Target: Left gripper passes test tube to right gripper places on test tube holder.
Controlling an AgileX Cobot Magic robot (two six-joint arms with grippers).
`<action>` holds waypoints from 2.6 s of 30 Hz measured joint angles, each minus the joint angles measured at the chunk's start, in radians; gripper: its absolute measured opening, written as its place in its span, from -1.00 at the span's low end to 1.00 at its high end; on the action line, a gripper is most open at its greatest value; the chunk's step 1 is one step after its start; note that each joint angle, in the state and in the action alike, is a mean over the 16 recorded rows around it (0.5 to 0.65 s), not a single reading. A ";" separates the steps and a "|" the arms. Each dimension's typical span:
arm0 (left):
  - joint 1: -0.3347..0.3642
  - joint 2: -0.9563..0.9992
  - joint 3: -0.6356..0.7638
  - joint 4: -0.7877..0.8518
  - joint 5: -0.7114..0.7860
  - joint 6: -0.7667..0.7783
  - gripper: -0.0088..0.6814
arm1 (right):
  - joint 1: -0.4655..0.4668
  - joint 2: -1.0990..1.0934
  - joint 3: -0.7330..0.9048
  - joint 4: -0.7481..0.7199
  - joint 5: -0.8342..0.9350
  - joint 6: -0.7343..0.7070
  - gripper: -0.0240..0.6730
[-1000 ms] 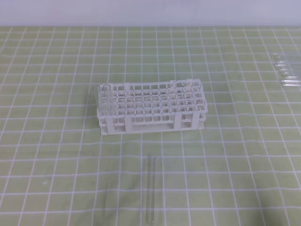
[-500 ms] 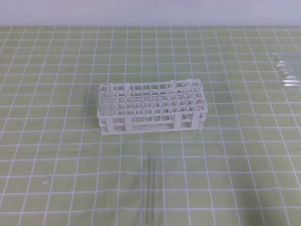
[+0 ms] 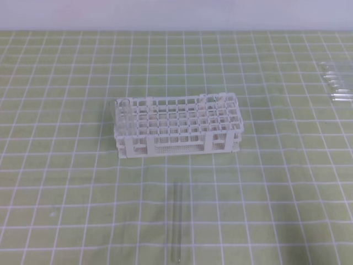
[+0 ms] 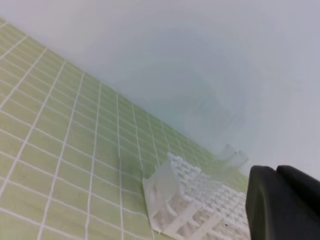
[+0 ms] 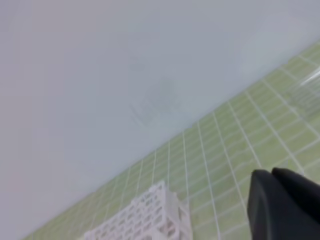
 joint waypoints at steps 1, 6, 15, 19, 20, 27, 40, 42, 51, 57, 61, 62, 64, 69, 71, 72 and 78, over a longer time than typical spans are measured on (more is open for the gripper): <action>0.000 0.009 -0.011 -0.006 0.008 0.003 -0.98 | 0.000 0.008 -0.008 -0.003 0.009 0.000 -0.98; 0.000 0.090 -0.094 -0.034 0.063 0.031 -0.98 | 0.000 0.079 -0.076 -0.033 0.079 0.000 -0.98; 0.000 0.378 -0.343 -0.041 0.296 0.154 -0.98 | 0.000 0.328 -0.285 -0.160 0.273 0.000 -0.98; 0.000 0.528 -0.454 -0.085 0.416 0.253 -0.98 | 0.000 0.449 -0.375 -0.219 0.378 0.000 -0.98; -0.001 0.563 -0.477 -0.101 0.442 0.280 -0.98 | 0.000 0.476 -0.392 -0.231 0.401 0.000 -0.98; -0.042 0.783 -0.604 -0.234 0.571 0.444 -0.98 | 0.000 0.626 -0.467 -0.291 0.535 -0.012 -0.98; -0.381 1.149 -0.780 -0.151 0.593 0.260 -0.98 | 0.000 0.710 -0.482 -0.330 0.584 -0.058 -0.98; -0.442 1.204 -0.819 -0.096 0.604 0.193 -0.98 | 0.000 0.710 -0.482 -0.332 0.584 -0.062 -0.98; -0.660 1.414 -0.997 0.081 0.704 -0.025 -0.98 | 0.000 0.710 -0.483 -0.334 0.589 -0.077 -0.98; -0.721 1.499 -1.062 0.085 0.766 -0.025 -0.94 | 0.000 0.710 -0.483 -0.333 0.595 -0.078 -0.98; -0.734 1.532 -1.081 0.082 0.789 -0.005 -0.80 | 0.000 0.710 -0.483 -0.332 0.598 -0.079 -0.98; -0.734 1.536 -1.083 0.082 0.791 0.000 -0.74 | 0.000 0.710 -0.483 -0.332 0.599 -0.079 -0.98; -0.732 1.544 -1.086 0.081 0.792 0.008 -0.60 | 0.000 0.710 -0.483 -0.331 0.600 -0.079 -0.98; -0.726 1.553 -1.088 0.082 0.772 0.013 -0.24 | 0.000 0.710 -0.483 -0.330 0.600 -0.079 -0.98; -0.723 1.553 -1.088 0.083 0.763 0.012 -0.09 | 0.000 0.710 -0.483 -0.329 0.600 -0.079 -0.98; -0.722 1.554 -1.089 0.085 0.760 0.011 -0.02 | 0.000 0.710 -0.483 -0.329 0.600 -0.080 -0.98; -0.719 1.565 -1.089 0.124 0.772 -0.045 0.19 | 0.000 0.710 -0.483 -0.327 0.600 -0.080 -0.98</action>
